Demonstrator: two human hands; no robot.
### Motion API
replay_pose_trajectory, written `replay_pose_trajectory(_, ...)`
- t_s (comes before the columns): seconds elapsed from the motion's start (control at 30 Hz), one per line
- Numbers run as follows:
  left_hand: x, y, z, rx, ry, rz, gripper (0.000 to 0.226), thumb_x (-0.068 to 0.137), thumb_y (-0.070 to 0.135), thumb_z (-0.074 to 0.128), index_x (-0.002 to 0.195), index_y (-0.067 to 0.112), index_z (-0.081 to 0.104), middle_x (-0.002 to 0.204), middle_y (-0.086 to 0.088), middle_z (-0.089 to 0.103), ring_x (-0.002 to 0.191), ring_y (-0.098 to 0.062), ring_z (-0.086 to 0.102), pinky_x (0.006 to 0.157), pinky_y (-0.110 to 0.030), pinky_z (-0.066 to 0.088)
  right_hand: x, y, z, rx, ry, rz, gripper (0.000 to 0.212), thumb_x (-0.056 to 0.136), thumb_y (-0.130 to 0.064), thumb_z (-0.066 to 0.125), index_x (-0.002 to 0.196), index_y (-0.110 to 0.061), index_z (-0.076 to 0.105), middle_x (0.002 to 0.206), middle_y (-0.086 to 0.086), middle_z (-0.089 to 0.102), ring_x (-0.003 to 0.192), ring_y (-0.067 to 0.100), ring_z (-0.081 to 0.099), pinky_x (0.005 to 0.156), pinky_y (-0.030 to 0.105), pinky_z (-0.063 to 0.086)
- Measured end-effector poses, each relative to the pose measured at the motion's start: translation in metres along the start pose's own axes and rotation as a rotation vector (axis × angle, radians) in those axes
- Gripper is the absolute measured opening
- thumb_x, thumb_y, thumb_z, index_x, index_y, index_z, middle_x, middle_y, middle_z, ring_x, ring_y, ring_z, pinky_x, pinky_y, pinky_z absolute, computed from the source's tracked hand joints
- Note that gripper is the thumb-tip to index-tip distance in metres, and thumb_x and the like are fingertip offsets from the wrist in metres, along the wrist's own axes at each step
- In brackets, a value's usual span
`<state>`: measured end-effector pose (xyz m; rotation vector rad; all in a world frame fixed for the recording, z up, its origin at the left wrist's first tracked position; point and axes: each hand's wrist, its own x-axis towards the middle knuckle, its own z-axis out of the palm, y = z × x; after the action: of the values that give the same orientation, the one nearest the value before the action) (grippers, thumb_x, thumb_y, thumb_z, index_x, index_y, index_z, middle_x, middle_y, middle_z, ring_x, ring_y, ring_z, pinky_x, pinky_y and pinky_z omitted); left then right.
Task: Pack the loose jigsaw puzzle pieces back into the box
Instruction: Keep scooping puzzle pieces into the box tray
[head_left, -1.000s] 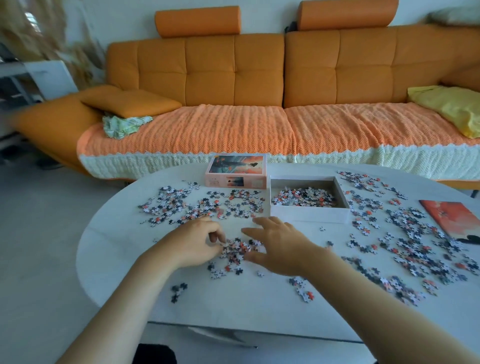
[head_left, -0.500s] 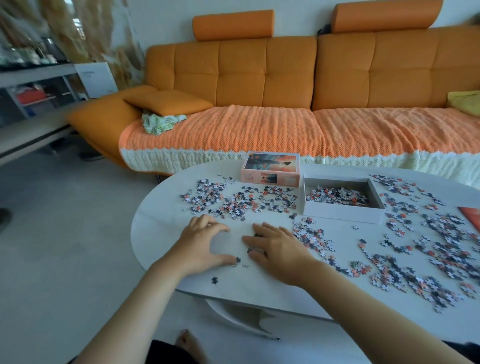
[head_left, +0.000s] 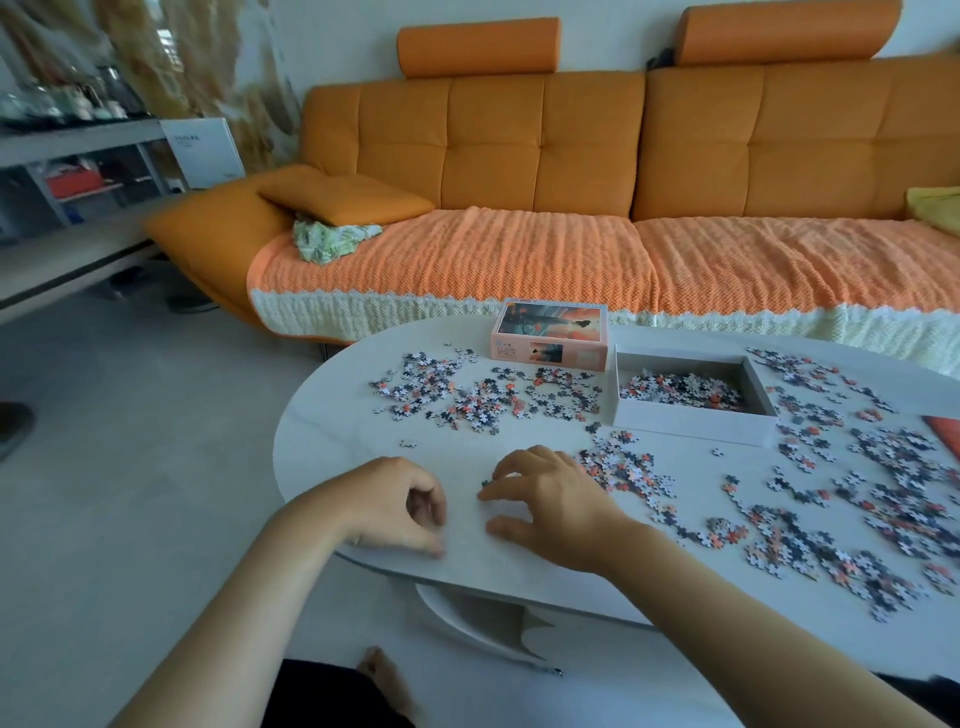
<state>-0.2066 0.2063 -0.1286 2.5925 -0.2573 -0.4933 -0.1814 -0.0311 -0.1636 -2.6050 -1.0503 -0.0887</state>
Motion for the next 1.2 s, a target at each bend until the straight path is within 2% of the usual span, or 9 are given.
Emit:
replay_pose_trajectory(0.2,0.013,0.006,0.010,0.032,0.181,0.030,0.020,0.066,0.044,0.081,0.080,0.036,0.070,0.073,0.019,0.064,0.069,0.002,0.058,0.067,-0.023,0.051,0.006,0.000,-0.005,-0.061,0.106,0.123,0.016,0.091,-0.034,0.058,0.101,-0.032,0.071,0.104,-0.005,0.061,0.099,0.022,0.053,0.084,0.034,0.038)
replay_pose_trajectory(0.37,0.033,0.030,0.021,0.088,0.282,0.116,0.038,0.078,0.045,0.074,0.113,0.036,0.062,0.098,0.017,0.054,0.079,-0.003,0.050,0.071,-0.026,0.045,0.000,0.007,-0.004,-0.079,0.046,0.069,0.034,0.094,-0.035,0.054,0.127,-0.029,0.059,0.119,-0.002,0.055,0.108,0.022,0.049,0.092,0.036,0.041)
replay_pose_trajectory(0.47,0.047,0.044,0.030,0.068,0.310,0.158,0.054,0.082,0.039,0.071,0.132,0.028,0.055,0.107,0.011,0.051,0.081,-0.005,0.045,0.076,-0.024,0.041,-0.005,0.019,-0.015,-0.114,0.045,0.082,0.026,0.094,-0.035,0.056,0.116,-0.031,0.067,0.110,-0.003,0.059,0.101,0.022,0.051,0.087,0.036,0.042)
replay_pose_trajectory(0.67,0.071,0.075,0.046,0.033,0.328,0.232,0.030,0.089,0.017,0.067,0.119,0.018,0.067,0.094,0.007,0.056,0.083,-0.008,0.055,0.082,-0.023,0.047,-0.026,0.054,-0.049,-0.064,0.011,0.219,0.017,0.086,-0.033,0.063,0.100,-0.033,0.072,0.098,-0.008,0.063,0.097,0.014,0.056,0.085,0.034,0.048)
replay_pose_trajectory(0.8,0.081,0.098,0.056,-0.130,0.264,0.268,0.031,0.089,0.013,0.066,0.119,0.017,0.067,0.095,0.010,0.064,0.083,-0.001,0.061,0.076,-0.015,0.048,-0.041,0.077,-0.068,-0.023,0.038,0.337,0.023,0.090,-0.038,0.062,0.112,-0.035,0.068,0.113,-0.009,0.061,0.106,0.014,0.055,0.094,0.036,0.048)
replay_pose_trajectory(0.9,0.086,0.109,0.051,-0.121,0.276,0.255,0.041,0.089,0.026,0.067,0.130,0.023,0.059,0.109,0.011,0.057,0.094,0.000,0.056,0.081,-0.017,0.046,-0.049,0.085,-0.071,-0.072,-0.065,0.385,0.039,0.093,-0.038,0.058,0.131,-0.035,0.056,0.132,-0.007,0.051,0.122,0.016,0.046,0.105,0.037,0.041)
replay_pose_trajectory(1.0,0.089,0.111,0.049,0.078,0.156,0.190,0.085,0.076,0.060,0.069,0.147,0.029,0.034,0.135,0.009,0.034,0.129,-0.009,0.029,0.103,-0.035,0.035,-0.051,0.087,-0.070,-0.040,-0.144,0.380,0.042,0.093,-0.035,0.058,0.134,-0.036,0.053,0.133,-0.008,0.049,0.124,0.014,0.043,0.106,0.035,0.038)
replay_pose_trajectory(1.07,0.092,0.116,0.053,0.185,0.053,0.179,0.102,0.070,0.069,0.068,0.152,0.028,0.023,0.139,0.009,0.026,0.134,-0.013,0.018,0.108,-0.039,0.030,-0.051,0.088,-0.073,0.002,-0.151,0.374,0.038,0.094,-0.031,0.057,0.131,-0.036,0.056,0.130,-0.008,0.051,0.120,0.014,0.046,0.102,0.031,0.038)
replay_pose_trajectory(1.2,0.101,0.128,0.060,0.087,0.026,0.246,0.084,0.079,0.055,0.070,0.150,0.028,0.032,0.132,0.005,0.034,0.131,-0.013,0.030,0.108,-0.037,0.035,-0.054,0.092,-0.085,0.022,-0.188,0.438,0.053,0.090,-0.048,0.057,0.141,-0.036,0.044,0.135,-0.006,0.045,0.112,0.014,0.051,0.096,0.031,0.042)
